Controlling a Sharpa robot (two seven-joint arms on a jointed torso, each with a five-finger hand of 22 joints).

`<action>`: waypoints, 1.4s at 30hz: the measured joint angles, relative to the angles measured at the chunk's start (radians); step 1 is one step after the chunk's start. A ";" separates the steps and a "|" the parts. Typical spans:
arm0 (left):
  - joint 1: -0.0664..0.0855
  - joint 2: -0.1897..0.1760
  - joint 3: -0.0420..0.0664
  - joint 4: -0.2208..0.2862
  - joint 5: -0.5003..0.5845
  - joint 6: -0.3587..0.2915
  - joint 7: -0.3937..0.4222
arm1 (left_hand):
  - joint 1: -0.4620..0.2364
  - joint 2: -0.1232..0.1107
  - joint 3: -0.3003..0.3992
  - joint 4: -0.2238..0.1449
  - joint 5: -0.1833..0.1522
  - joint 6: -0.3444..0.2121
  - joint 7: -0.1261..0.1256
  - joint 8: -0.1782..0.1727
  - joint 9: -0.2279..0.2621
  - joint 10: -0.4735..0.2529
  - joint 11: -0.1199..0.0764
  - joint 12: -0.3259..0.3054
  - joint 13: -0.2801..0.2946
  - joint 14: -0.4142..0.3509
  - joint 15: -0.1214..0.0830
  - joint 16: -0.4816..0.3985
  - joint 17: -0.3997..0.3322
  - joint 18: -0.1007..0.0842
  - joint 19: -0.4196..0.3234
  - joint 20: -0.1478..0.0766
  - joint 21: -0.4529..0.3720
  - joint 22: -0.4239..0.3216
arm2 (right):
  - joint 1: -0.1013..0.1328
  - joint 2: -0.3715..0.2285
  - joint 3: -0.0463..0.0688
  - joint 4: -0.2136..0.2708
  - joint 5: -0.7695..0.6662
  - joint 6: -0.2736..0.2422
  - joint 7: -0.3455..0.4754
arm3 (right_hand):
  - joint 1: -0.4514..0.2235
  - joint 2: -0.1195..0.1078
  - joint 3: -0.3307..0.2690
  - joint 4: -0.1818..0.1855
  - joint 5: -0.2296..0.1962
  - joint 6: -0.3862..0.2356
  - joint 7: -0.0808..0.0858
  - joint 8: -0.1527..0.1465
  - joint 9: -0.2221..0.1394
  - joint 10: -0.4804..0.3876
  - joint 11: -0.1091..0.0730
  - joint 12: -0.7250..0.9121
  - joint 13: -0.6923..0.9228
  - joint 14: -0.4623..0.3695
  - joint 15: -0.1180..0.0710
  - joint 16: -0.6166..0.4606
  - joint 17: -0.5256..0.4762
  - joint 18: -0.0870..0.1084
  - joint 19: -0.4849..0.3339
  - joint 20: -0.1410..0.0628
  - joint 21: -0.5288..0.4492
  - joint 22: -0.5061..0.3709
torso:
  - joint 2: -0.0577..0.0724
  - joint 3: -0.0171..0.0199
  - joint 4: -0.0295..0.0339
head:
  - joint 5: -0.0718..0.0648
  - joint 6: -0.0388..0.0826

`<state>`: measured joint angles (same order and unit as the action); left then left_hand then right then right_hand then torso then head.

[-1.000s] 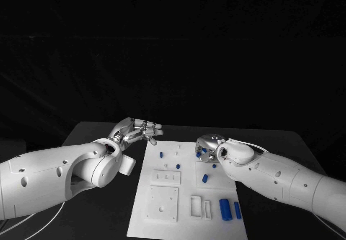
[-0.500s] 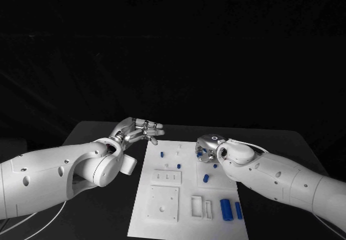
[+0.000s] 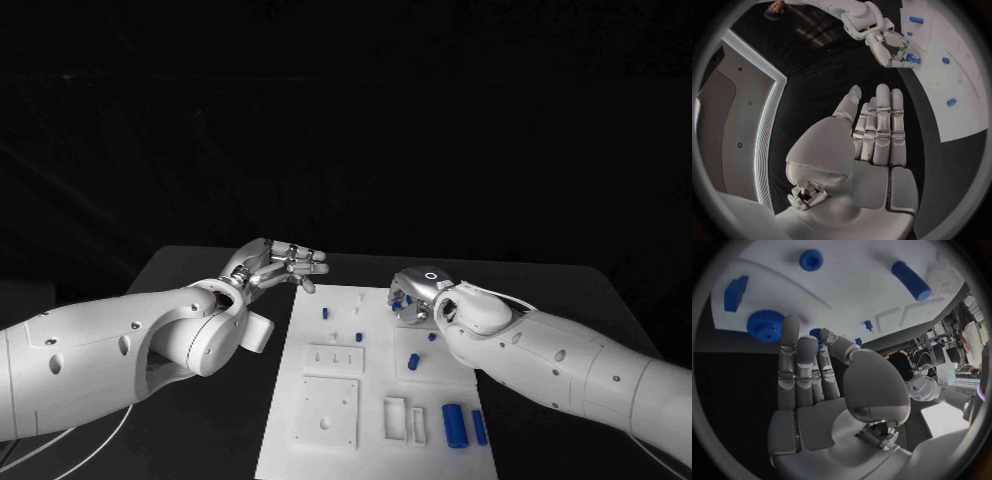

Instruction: Assemble the parts on the task board

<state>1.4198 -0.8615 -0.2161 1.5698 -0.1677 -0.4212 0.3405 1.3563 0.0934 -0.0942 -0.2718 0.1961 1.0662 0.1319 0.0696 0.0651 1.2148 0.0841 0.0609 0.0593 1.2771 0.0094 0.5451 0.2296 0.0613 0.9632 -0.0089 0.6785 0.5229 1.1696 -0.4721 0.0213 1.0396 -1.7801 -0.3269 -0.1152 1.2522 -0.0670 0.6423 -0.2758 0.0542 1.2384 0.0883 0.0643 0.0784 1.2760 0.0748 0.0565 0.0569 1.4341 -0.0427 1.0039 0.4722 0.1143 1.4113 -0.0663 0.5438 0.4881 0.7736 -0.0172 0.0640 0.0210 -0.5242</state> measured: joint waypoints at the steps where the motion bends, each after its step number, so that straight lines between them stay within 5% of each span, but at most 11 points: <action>1: 0.000 0.000 0.000 -0.002 0.000 0.000 0.000 | 0.000 0.000 0.000 0.000 0.000 0.000 0.000 0.000 0.000 0.000 0.000 0.000 0.000 0.000 0.000 0.000 0.000 0.000 0.000 0.000 0.000 0.000 | 0.004 0.001 0.000 0.003 0.000 -0.012 -0.002 | 0.000 0.000 0.000 0.000 0.000 0.000 0.000 0.000 -0.001 0.000 0.000 0.000 0.000 0.000 0.000 0.000 0.002 0.000 0.000 0.000 0.000 0.002 | 0.000 0.0000 0.0004 | 0.000 0.001; 14: 0.003 0.006 0.000 -0.010 -0.001 0.000 -0.002 | 0.000 0.000 0.000 0.000 0.000 0.000 0.000 0.000 0.000 0.000 0.000 0.000 0.000 -0.003 -0.003 0.004 -0.003 0.000 0.000 0.000 -0.004 0.002 | 0.025 0.042 0.001 0.008 -0.007 -0.081 -0.030 | 0.001 0.001 0.000 0.000 -0.001 0.000 0.000 0.000 -0.004 0.000 0.000 0.000 0.000 0.000 0.000 0.000 0.003 -0.007 0.000 0.000 0.000 0.008 | 0.002 -0.0003 0.0026 | 0.009 0.014; 28: 0.009 0.026 0.000 -0.018 -0.002 0.000 -0.003 | 0.000 0.000 -0.006 0.000 0.000 0.000 0.000 0.000 0.000 -0.004 0.004 0.000 0.000 -0.007 0.000 0.004 -0.004 0.000 0.000 0.000 -0.004 0.004 | 0.029 0.124 0.001 -0.057 -0.020 -0.113 -0.052 | 0.001 0.001 0.002 0.003 -0.004 0.000 0.000 -0.001 -0.006 0.000 0.000 0.000 0.000 0.000 0.000 0.000 0.003 -0.008 0.000 0.000 0.000 0.013 | 0.006 -0.0023 0.0081 | 0.019 0.020; 42: 0.025 0.038 0.000 -0.014 -0.006 0.000 -0.005 | 0.000 0.000 -0.006 0.000 0.000 0.000 0.000 0.000 0.000 -0.004 0.004 0.000 0.000 -0.007 0.000 0.004 -0.005 0.000 0.000 0.000 -0.004 0.004 | 0.017 0.177 -0.002 -0.121 -0.030 -0.121 -0.065 | 0.001 0.001 0.002 0.003 -0.005 0.000 0.000 -0.002 -0.007 0.000 0.000 -0.003 0.000 0.000 0.000 0.001 0.003 -0.009 0.000 0.001 0.000 0.017 | 0.017 -0.0146 0.0246 | 0.011 0.021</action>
<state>1.4446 -0.8239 -0.2159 1.5560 -0.1737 -0.4213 0.3360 1.3563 0.0934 -0.1000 -0.2717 0.1962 1.0663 0.1320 0.0696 0.0650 1.2113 0.0877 0.0609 0.0593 1.2699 0.0093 0.5491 0.2242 0.0614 0.9632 -0.0089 0.6749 0.5267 1.1868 -0.2955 0.0192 0.9183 -1.8097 -0.4480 -0.1802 1.2534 -0.0661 0.6447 -0.2730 0.0492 1.2382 0.0884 0.0626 0.0717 1.2759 0.0746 0.0533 0.0574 1.4341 -0.0425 1.0047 0.4754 0.1053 1.4114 -0.0658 0.5437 0.5049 0.7910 -0.0317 0.0887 0.0324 -0.5036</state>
